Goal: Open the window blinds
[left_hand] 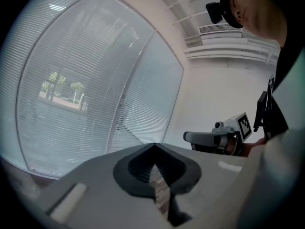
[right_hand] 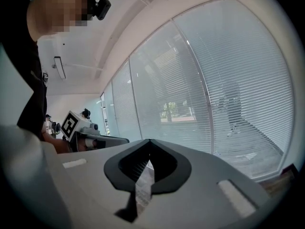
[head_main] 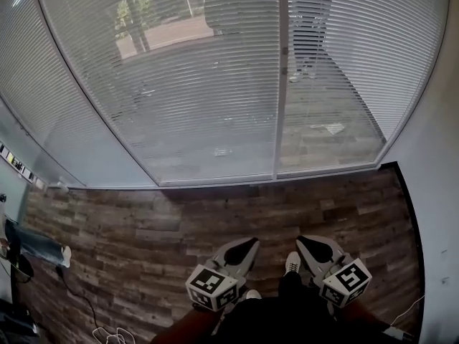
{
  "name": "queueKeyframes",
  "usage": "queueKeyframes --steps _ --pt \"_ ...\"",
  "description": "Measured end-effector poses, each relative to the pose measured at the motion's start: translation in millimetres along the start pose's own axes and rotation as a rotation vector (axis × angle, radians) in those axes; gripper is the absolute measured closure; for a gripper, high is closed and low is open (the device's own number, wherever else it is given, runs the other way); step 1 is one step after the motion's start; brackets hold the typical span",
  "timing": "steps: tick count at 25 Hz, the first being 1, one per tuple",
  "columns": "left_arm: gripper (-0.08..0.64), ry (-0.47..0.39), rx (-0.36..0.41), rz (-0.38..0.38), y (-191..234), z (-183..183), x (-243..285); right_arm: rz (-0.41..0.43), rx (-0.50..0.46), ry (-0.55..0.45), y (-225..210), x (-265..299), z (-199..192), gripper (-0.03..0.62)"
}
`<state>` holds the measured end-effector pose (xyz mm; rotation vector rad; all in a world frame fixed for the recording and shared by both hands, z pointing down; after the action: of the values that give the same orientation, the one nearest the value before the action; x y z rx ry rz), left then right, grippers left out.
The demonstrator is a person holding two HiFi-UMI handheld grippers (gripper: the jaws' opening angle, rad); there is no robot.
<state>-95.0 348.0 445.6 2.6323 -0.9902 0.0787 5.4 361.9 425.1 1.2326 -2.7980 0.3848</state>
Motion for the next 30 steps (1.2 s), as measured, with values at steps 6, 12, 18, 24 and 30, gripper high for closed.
queueKeyframes --steps 6,12,18,24,30 --pt "0.558 -0.019 0.022 -0.006 3 13 55 0.003 0.001 -0.017 -56 6 11 0.566" --pt "0.559 -0.021 0.063 0.002 14 25 135 -0.002 0.001 -0.070 -137 14 28 0.566" --pt "0.559 -0.030 0.094 -0.017 -3 68 204 -0.009 0.017 -0.082 -202 4 61 0.566" --pt "0.558 -0.021 0.096 0.006 -5 78 245 -0.013 0.050 -0.100 -255 1 70 0.566" --pt "0.560 0.008 0.074 0.050 -20 91 238 0.007 0.096 -0.082 -257 -12 81 0.566"
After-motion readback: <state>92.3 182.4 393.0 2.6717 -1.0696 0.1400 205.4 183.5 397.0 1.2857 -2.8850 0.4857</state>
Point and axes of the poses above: the fingertips, and each gripper's own axes: x forward along the fingers, y to its left, z out of its top, the point moved 1 cm from there along -x, backward along the fingers, and after that the axes turned 1 degree about x, right-handed, at the moved point
